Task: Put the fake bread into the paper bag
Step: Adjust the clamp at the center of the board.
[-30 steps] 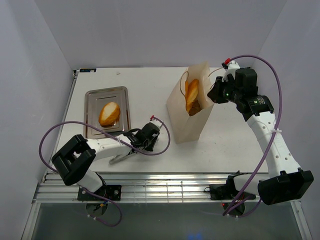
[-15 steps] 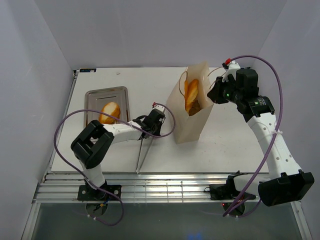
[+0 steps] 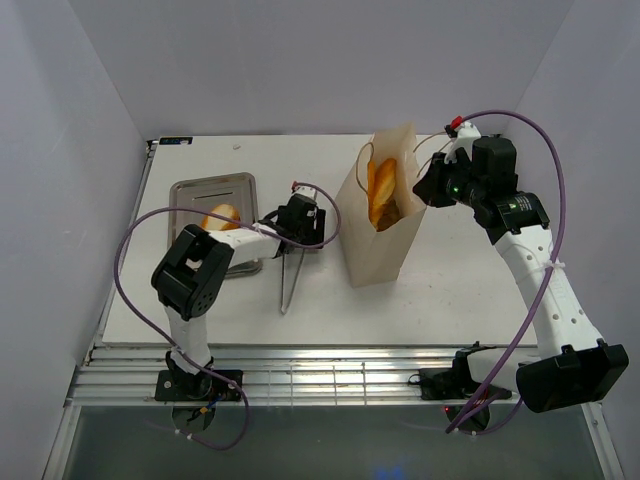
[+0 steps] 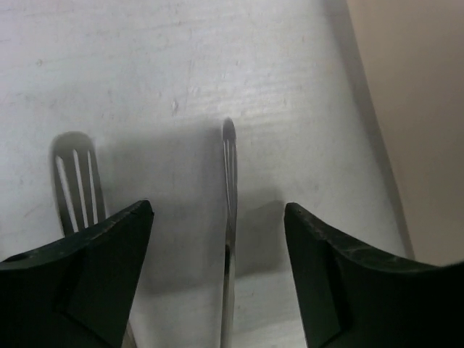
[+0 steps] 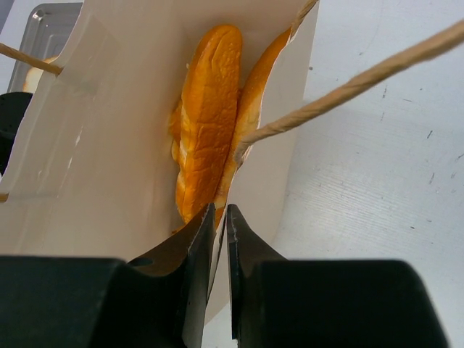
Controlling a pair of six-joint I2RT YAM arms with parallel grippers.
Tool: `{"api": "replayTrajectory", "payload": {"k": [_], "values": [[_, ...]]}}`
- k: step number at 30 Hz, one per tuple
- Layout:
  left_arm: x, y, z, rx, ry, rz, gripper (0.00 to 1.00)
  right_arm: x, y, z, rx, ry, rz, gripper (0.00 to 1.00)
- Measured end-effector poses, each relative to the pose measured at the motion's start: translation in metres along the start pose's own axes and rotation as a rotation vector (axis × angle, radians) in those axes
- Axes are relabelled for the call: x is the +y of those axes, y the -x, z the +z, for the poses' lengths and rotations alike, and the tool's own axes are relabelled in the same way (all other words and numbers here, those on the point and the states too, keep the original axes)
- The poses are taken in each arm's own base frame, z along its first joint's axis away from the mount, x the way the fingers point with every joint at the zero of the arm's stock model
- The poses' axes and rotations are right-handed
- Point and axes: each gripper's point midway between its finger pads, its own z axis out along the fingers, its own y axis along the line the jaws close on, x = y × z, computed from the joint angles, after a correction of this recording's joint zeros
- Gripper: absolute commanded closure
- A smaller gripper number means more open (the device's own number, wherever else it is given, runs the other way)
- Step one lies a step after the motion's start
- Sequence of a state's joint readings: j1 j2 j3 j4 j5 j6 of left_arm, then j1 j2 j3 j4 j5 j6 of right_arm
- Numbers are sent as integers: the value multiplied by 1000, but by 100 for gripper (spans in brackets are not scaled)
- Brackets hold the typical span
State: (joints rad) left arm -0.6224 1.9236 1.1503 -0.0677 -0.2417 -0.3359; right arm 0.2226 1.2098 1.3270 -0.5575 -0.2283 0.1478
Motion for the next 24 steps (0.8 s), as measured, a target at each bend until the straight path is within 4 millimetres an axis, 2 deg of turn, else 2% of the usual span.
{"api": "replayTrajectory", "payload": {"k": [1,3,6,8,12,15,17,19,24], "values": [[2,-4,-5,1,-2,0,4,0,0,0,0,2,1,82],[5,-10,-17,-7,-8,-4,2,1,0,0,0,7,2,82],[9,-12,-48,-51,-22,-10,2,3,1,0,-2,15,1,82],[6,-3,-77,-115,-35,-11,2,4,1,0,-3,20,1,82],[-23,32,-141,-289,-113,-21,2,5,1,0,-2,27,1,82],[-38,39,-177,-358,-166,-53,2,6,1,0,-2,32,1,82],[-33,31,-186,-355,-157,-87,2,7,1,0,-3,38,2,82],[-22,12,-182,-311,-114,-122,2,8,2,0,-5,42,2,82],[12,-63,-162,-138,23,-148,2,8,2,0,-5,46,2,82]]}}
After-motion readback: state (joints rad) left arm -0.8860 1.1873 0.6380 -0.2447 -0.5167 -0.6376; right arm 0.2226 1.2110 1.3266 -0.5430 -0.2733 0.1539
